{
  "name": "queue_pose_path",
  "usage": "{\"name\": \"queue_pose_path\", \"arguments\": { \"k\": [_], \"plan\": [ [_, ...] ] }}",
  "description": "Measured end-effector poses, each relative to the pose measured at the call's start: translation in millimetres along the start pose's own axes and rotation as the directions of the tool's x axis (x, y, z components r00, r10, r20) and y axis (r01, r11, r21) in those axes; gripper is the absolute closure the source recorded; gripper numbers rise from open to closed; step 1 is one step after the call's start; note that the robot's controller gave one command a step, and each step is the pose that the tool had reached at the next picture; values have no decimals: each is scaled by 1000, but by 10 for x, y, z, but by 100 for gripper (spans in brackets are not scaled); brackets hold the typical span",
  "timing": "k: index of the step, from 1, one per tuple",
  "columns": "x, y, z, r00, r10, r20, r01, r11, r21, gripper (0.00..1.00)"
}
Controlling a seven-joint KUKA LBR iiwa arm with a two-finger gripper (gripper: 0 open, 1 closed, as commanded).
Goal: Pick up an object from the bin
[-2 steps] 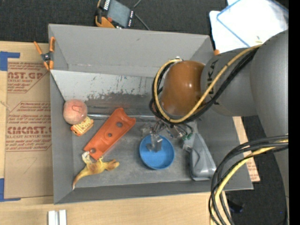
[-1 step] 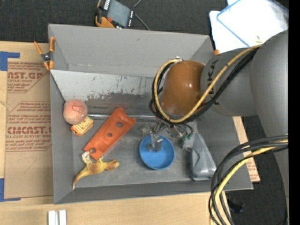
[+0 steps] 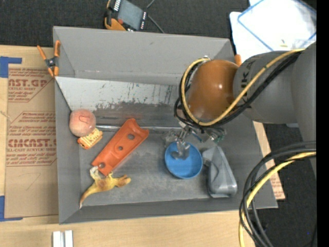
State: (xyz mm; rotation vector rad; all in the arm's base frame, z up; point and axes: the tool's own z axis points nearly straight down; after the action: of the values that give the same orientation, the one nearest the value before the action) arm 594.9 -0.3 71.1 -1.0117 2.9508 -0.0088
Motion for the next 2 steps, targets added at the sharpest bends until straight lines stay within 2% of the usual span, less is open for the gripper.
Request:
{"name": "queue_pose_path", "arguments": {
  "k": [1, 2],
  "plan": [
    [39, 98, -160, 1000, 22, -10, -22, 1000, -10, 100],
    [-121, 235, -271, 998, -58, -2, 58, 998, -4, 100]
  ]
}}
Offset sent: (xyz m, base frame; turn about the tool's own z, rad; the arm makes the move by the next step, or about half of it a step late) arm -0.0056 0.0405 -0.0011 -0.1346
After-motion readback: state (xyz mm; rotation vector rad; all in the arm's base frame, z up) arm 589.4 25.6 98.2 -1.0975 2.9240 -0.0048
